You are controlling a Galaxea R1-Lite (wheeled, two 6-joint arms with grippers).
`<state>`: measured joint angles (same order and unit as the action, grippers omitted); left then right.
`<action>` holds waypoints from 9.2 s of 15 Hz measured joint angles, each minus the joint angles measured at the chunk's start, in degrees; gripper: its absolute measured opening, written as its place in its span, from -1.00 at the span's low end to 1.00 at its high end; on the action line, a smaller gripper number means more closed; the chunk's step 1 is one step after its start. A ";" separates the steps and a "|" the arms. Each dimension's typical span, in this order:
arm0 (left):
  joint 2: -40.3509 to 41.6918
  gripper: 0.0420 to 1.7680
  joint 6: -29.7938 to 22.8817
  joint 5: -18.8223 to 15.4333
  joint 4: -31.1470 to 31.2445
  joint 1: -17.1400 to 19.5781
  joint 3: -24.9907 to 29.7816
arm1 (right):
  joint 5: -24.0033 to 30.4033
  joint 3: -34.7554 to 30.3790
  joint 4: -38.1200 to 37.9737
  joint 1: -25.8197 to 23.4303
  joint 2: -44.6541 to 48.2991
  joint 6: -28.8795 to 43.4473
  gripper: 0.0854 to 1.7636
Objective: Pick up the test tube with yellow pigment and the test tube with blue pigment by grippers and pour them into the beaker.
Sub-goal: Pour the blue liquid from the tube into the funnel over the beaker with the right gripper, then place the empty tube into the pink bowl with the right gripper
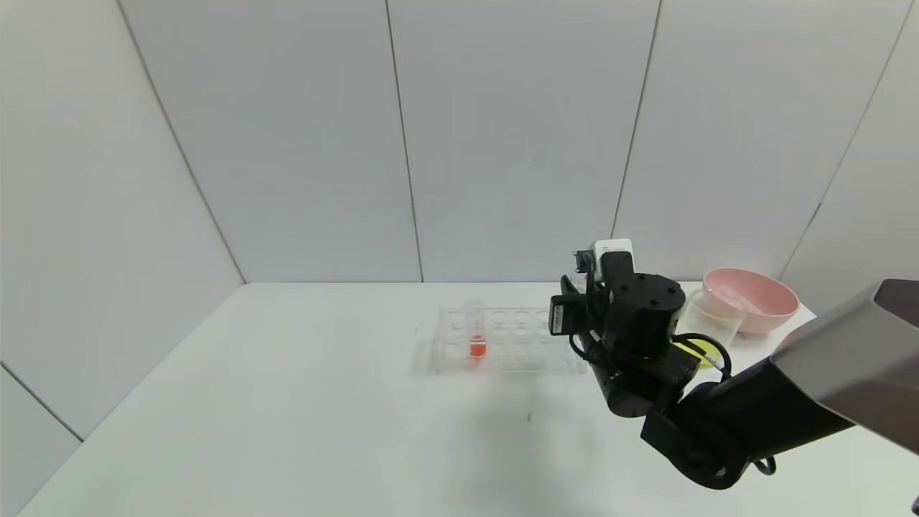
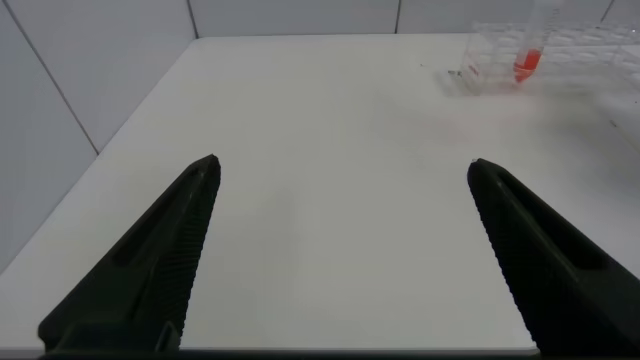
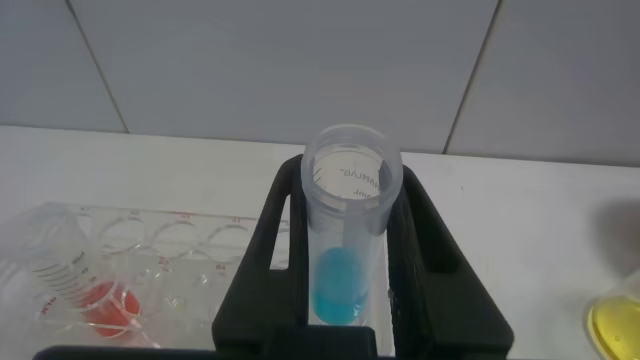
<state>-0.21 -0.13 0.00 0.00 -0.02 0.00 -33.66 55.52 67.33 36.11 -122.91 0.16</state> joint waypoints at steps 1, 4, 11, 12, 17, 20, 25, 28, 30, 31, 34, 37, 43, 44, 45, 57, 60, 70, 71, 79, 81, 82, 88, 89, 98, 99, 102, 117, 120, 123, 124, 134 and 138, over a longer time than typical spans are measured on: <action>0.00 1.00 -0.02 0.00 0.00 0.00 0.00 | 0.00 0.00 0.06 0.30 0.83 -0.34 -0.49; 0.00 1.00 -0.02 0.00 0.00 0.00 0.00 | -0.06 -0.12 0.22 0.82 2.04 -0.40 -0.49; 0.00 1.00 -0.02 0.00 0.00 0.02 0.00 | 3.28 -0.39 -2.38 -0.09 4.85 -1.35 -0.49; 0.00 1.00 -0.02 0.00 0.00 0.02 0.00 | 6.18 -1.00 -4.55 -0.94 6.56 -1.28 -0.49; 0.00 1.00 -0.02 0.00 0.00 0.02 0.00 | 32.62 -9.18 -16.29 -9.83 18.86 -1.17 -0.49; 0.00 1.00 0.00 0.00 0.00 0.02 0.00 | 50.59 -14.34 -22.31 -19.32 25.81 -1.41 -0.49; 0.00 1.00 -0.02 0.00 0.00 0.02 0.00 | 71.71 -13.26 -37.56 -38.69 31.81 -12.47 -0.49; 0.00 1.00 -0.02 0.00 0.00 0.00 0.00 | 78.35 -6.86 -49.46 -48.87 30.82 -25.50 -0.49; 0.00 1.00 -0.02 0.00 0.00 0.02 0.00 | 79.28 -0.21 -57.92 -53.36 28.50 -32.80 -0.49; 0.00 1.00 0.00 0.00 0.00 0.00 0.00 | 79.51 3.94 -62.71 -55.28 26.86 -36.50 -0.49; 0.00 1.00 -0.02 0.00 0.00 0.02 0.00 | 79.71 16.51 -76.28 -59.43 21.31 -45.59 -0.49; 0.00 1.00 -0.02 -0.02 0.00 0.00 0.00 | 79.67 29.18 -87.36 -61.54 15.21 -52.02 -0.49; 0.00 1.00 0.00 0.00 0.00 0.00 0.00 | 77.42 49.20 -101.35 -61.03 4.80 -57.64 -0.49; 0.00 1.00 0.00 0.00 0.00 0.00 0.00 | 76.11 52.14 -104.22 -60.70 3.63 -58.34 -0.49; 0.00 1.00 -0.02 0.00 0.00 0.00 0.00 | 73.95 55.35 -107.89 -60.17 2.29 -59.16 -0.49; 0.00 1.00 -0.02 0.00 0.02 0.02 0.00 | 58.81 59.09 -110.52 -51.46 0.94 -62.92 -0.49; 0.00 1.00 -0.02 0.00 0.00 0.02 0.00 | 53.25 59.11 -110.95 -48.84 1.68 -63.66 -0.49; 0.00 1.00 -0.02 0.00 0.00 0.02 0.00 | 37.35 59.09 -112.13 -42.08 1.62 -64.76 -0.49; 0.00 1.00 -0.02 0.00 0.00 0.02 0.00 | 36.08 59.09 -112.15 -41.80 1.60 -64.98 -0.49; 0.00 1.00 -0.02 -0.02 0.00 0.02 0.00 | 28.51 59.06 -113.73 -39.90 1.07 -66.80 -0.49; 0.00 1.00 -0.02 0.00 0.00 0.00 0.00 | 27.87 59.06 -113.80 -39.52 1.02 -67.05 -0.49; 0.00 1.00 -0.02 0.00 0.00 0.00 0.00 | 27.23 59.06 -113.84 -39.30 1.00 -67.29 -0.49; 0.00 1.00 -0.02 0.00 0.00 0.00 0.00 | 21.48 59.09 -113.73 -37.79 0.72 -69.21 -0.49; 0.00 1.00 -0.02 -0.02 0.00 0.02 0.00 | 20.42 59.09 -113.71 -37.51 0.68 -69.55 -0.49; 0.00 1.00 -0.02 0.00 0.00 0.02 0.00 | 14.62 59.09 -112.90 -35.26 0.06 -72.63 -0.49; 0.00 1.00 -0.02 0.00 0.00 0.02 0.00 | 13.79 59.09 -112.85 -35.04 0.02 -73.13 -0.49; 0.00 1.00 -0.02 0.00 0.00 0.00 0.00 | 10.02 59.09 -112.96 -34.18 -0.05 -74.74 -0.49; 0.00 1.00 -0.02 0.00 0.00 0.00 0.00 | -2.02 59.09 -110.95 -30.10 -0.16 -81.01 -0.49; 0.00 1.00 -0.02 0.00 0.00 0.00 0.00 | -0.99 59.06 -111.12 -30.03 0.00 -80.92 -0.49; 0.00 1.00 -0.02 0.00 0.00 0.00 0.00 | 7.19 59.06 -110.85 -31.10 0.78 -79.80 -0.49; 0.00 1.00 -0.02 0.00 0.00 0.00 0.00 | 10.97 59.06 -110.59 -31.89 1.21 -78.91 -0.49; 0.00 1.00 -0.02 0.00 0.00 0.00 0.00 | 57.25 58.71 -96.67 -41.14 3.15 -44.61 -0.49; 0.00 1.00 0.00 0.00 0.00 0.02 0.00 | 59.62 52.33 -75.09 -41.37 4.44 -22.02 -0.49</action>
<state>-0.21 -0.13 0.00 0.00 0.00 0.00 25.97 107.85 -7.77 -5.27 -118.47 -21.86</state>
